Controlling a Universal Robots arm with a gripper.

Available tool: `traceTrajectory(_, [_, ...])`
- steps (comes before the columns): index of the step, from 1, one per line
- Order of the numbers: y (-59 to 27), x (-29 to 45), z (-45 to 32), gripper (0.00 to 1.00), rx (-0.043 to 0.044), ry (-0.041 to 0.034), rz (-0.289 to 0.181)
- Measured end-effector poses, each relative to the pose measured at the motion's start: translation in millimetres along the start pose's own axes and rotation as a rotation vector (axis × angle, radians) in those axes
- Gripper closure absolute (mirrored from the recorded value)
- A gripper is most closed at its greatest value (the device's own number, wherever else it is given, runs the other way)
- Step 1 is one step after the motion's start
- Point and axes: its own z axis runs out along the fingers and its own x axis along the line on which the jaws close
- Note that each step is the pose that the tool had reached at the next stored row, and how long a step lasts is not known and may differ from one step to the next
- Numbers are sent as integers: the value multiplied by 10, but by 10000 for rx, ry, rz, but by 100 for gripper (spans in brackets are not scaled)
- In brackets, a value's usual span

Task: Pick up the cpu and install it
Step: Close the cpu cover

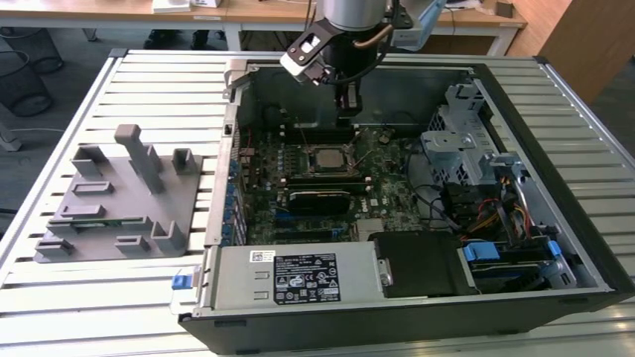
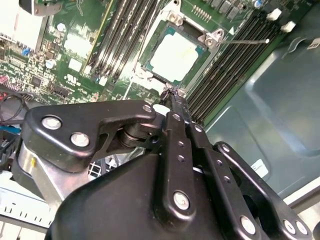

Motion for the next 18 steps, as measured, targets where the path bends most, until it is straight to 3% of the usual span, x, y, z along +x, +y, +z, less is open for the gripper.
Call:
traceTrajectory(3, [63,-1,2,89,32,1,0])
traceTrajectory(8, [73,-5,3,89,34,-1,0])
traceTrajectory(18, [79,-96,8,89,32,3,1])
